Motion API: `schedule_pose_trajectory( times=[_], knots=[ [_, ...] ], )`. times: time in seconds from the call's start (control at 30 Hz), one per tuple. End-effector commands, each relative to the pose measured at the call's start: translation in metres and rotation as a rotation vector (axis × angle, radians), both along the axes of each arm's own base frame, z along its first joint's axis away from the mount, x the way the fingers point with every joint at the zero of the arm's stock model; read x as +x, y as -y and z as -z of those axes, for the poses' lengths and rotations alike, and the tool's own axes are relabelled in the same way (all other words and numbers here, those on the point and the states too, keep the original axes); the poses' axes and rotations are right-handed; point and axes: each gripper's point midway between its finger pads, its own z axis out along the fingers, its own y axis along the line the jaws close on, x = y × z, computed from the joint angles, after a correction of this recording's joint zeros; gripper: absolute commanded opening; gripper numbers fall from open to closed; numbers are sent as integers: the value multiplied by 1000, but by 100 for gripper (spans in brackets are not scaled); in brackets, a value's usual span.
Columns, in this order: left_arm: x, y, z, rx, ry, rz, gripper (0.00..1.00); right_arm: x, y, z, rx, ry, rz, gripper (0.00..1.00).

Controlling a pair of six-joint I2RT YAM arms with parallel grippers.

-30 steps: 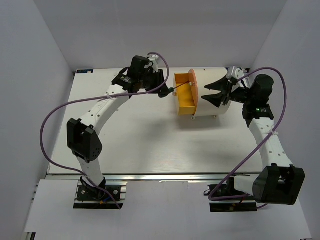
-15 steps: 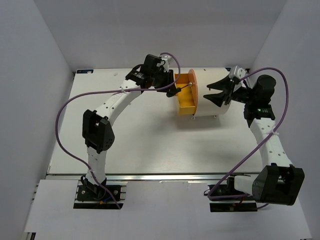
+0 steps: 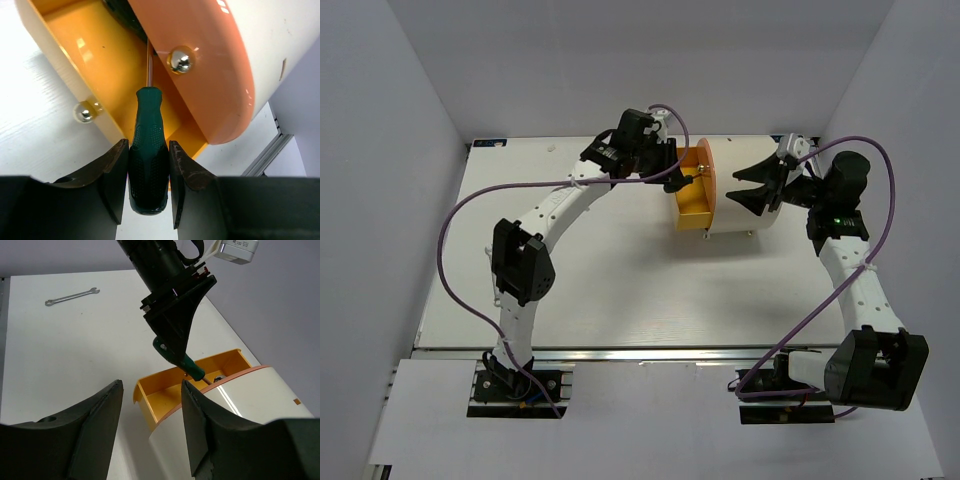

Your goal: Sort the tools into containers

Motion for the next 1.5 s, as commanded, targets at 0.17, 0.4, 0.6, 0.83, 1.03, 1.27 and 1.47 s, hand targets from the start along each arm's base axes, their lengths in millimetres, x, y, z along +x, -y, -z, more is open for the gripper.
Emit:
schedule_pose_trajectory(
  times=[0.17, 0.4, 0.6, 0.83, 1.03, 1.27, 1.47],
  knots=[
    [-10, 37, -14, -22, 36, 3, 6, -2, 1, -5, 1, 31, -14, 56],
    [-8, 40, -2, 7, 36, -35, 9, -3, 0, -5, 2, 30, -15, 56],
    [-7, 38, -2, 23, 37, -53, 48, -6, 0, -4, 1, 30, -23, 56],
    [-10, 30, -34, 3, 88, -69, 59, -9, -1, -3, 1, 24, -34, 56],
    [-9, -5, -69, 38, 170, -194, 27, -14, -2, -8, -2, 46, -47, 50],
    [1, -97, -24, -97, -50, -421, 0, 50, 39, -50, 187, -95, 445, 0],
    [1, -93, 18, -162, -142, -382, 54, 111, 81, -37, 261, -377, 774, 55]
  ],
)
